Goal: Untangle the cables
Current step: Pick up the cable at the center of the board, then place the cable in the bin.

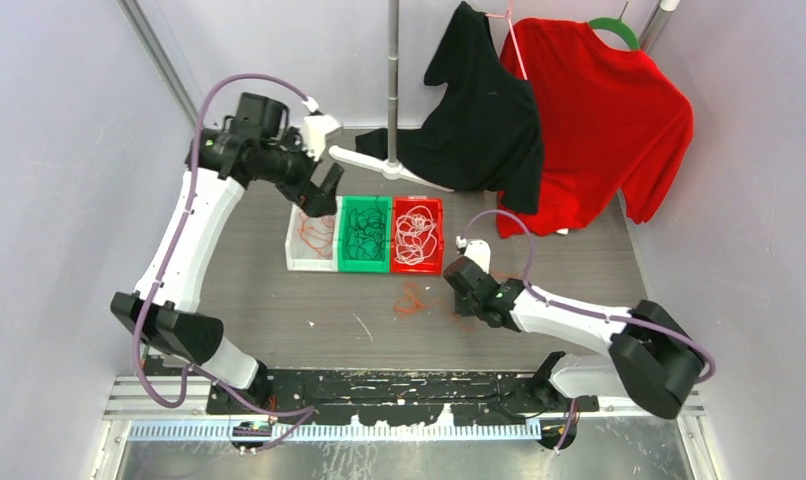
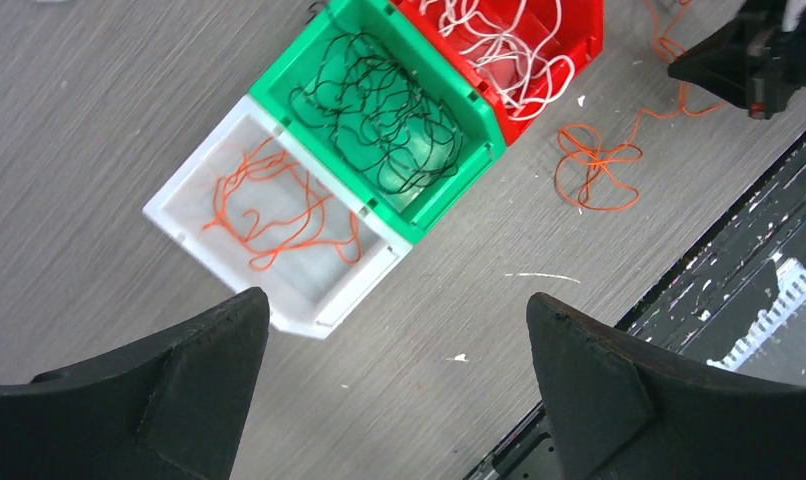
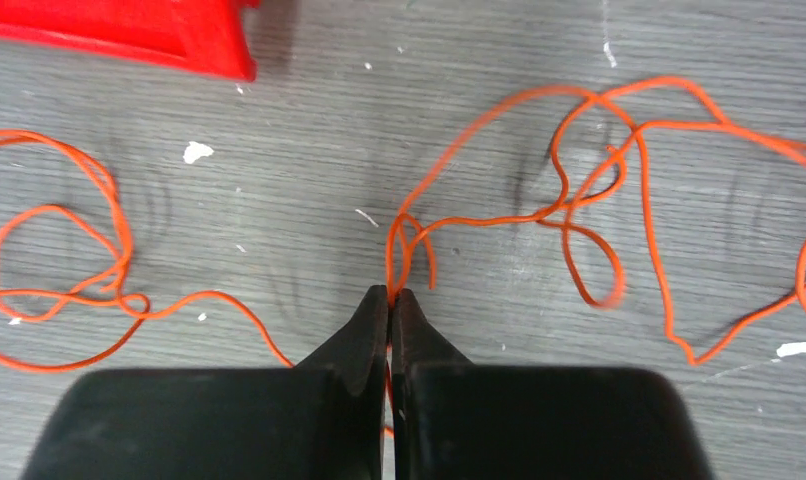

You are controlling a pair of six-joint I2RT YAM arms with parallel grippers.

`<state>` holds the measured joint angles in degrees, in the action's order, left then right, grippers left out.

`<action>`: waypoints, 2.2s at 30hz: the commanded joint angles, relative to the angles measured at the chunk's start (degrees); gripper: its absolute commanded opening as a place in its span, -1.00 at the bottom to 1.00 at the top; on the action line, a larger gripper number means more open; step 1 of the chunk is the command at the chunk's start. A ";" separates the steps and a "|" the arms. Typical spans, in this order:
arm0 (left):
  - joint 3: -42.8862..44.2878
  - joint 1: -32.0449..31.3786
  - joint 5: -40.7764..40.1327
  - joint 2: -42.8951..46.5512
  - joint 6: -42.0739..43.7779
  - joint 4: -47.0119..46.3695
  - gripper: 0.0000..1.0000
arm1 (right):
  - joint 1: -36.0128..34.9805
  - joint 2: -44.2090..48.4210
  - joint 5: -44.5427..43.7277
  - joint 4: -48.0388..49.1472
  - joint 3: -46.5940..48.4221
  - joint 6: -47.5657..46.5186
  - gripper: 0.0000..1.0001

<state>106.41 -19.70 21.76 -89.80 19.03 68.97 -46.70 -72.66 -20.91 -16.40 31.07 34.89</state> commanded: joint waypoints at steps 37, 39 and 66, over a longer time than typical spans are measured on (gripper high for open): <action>-13.68 37.32 12.39 15.28 -9.49 -10.02 0.99 | -0.52 -20.54 25.07 -1.51 77.06 -5.55 -0.98; -13.75 38.89 13.73 15.18 -9.79 -10.18 0.99 | -0.79 -23.03 25.36 -0.77 78.50 -5.54 -0.98; -15.66 43.63 18.50 15.40 -7.76 -9.36 0.99 | -7.27 -40.19 18.00 -1.96 87.74 -19.32 -0.98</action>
<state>89.86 22.94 37.69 -75.35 10.70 61.08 -53.30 -113.51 -0.97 -20.18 120.75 18.96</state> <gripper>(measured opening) 0.995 0.043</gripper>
